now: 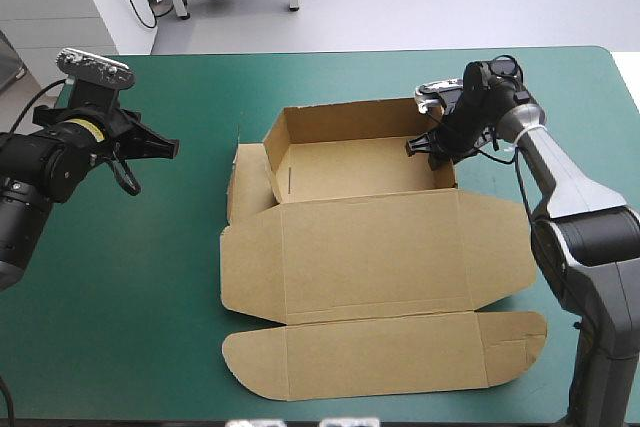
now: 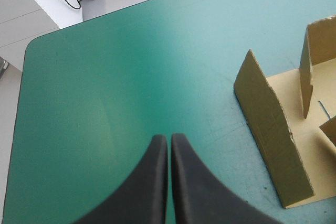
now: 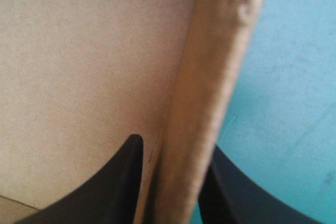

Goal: Fold the box

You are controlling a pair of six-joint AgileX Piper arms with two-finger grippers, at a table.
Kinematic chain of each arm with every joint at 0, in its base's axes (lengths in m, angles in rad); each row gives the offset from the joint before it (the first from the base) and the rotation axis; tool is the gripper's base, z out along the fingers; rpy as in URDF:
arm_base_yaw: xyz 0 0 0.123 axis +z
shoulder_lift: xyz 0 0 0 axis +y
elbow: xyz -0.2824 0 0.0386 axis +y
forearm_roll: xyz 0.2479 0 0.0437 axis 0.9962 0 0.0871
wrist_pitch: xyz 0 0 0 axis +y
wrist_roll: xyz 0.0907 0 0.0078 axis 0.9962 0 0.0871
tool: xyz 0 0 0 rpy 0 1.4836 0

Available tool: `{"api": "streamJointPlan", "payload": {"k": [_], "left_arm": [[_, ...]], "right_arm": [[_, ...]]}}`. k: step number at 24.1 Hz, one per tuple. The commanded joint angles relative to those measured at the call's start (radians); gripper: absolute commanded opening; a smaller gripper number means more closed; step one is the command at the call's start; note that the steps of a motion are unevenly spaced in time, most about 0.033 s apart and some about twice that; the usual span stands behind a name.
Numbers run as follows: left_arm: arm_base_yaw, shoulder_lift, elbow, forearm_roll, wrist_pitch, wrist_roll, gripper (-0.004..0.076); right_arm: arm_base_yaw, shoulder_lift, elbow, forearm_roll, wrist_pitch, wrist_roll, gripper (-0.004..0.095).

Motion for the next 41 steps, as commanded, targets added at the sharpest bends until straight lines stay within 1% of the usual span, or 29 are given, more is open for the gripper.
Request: {"api": "streamJointPlan", "payload": {"k": [1, 5, 7, 8, 15, 19, 21, 22, 23, 24, 25, 26, 27, 28, 34, 41], "left_arm": [[-0.001, -0.027, -0.033, 0.002, -0.057, -0.011, 0.0007], [-0.004, -0.027, -0.033, 0.002, -0.053, -0.011, 0.0007], [-0.004, -0.027, -0.033, 0.002, -0.049, -0.011, 0.0007], [-0.004, -0.027, -0.033, 0.002, -0.047, -0.011, 0.0007], [-0.004, -0.027, -0.033, 0.002, -0.047, -0.011, 0.0007], [-0.004, -0.027, -0.033, 0.002, -0.049, -0.011, 0.0007], [-0.004, -0.027, -0.033, 0.002, -0.049, -0.011, 0.0007], [-0.004, -0.027, -0.033, 0.002, -0.049, -0.011, 0.0007], [-0.004, -0.027, -0.033, 0.002, -0.049, -0.011, 0.0007], [-0.004, -0.027, -0.033, 0.002, -0.049, -0.011, 0.0007], [-0.004, -0.027, -0.033, 0.002, -0.049, -0.011, 0.0007], [-0.004, -0.027, -0.033, 0.002, -0.049, -0.011, 0.0007], [-0.004, -0.027, -0.033, 0.002, -0.049, -0.011, 0.0007], [-0.004, -0.027, -0.033, 0.002, -0.049, -0.011, 0.0007], [-0.004, -0.027, -0.033, 0.002, -0.032, -0.011, 0.0007], [-0.004, -0.027, -0.032, 0.041, -0.011, -0.011, 0.0007]], "right_arm": [[-0.005, -0.07, -0.029, -0.048, 0.022, -0.016, 0.0222], [-0.005, -0.07, -0.029, -0.048, 0.03, -0.016, 0.0602], [-0.005, -0.072, -0.029, -0.048, 0.027, -0.014, 0.0697], [-0.005, -0.072, -0.034, -0.048, 0.028, -0.002, 0.0715], [-0.004, -0.072, -0.09, -0.047, 0.033, 0.008, 0.0713], [0.015, -0.072, -0.095, -0.105, 0.033, 0.018, 0.0709], [0.015, -0.072, -0.095, -0.107, 0.033, 0.02, 0.0622], [0.015, -0.07, -0.095, -0.111, 0.033, 0.026, 0.0487], [0.015, -0.07, -0.095, -0.105, 0.033, 0.026, 0.0403], [0.015, -0.07, -0.095, -0.077, 0.033, 0.006, 0.0232], [0.015, -0.07, -0.095, -0.064, 0.033, 0.006, 0.017], [0.015, -0.07, -0.095, -0.049, 0.033, -0.001, 0.0048], [0.015, -0.07, -0.095, -0.039, 0.033, -0.003, 0.0012], [0.015, -0.07, -0.095, -0.039, 0.033, -0.009, -0.0019], [0.015, -0.087, -0.097, -0.055, 0.033, -0.042, -0.0019], [0.013, -0.222, -0.097, -0.058, 0.033, -0.103, -0.002]]}}
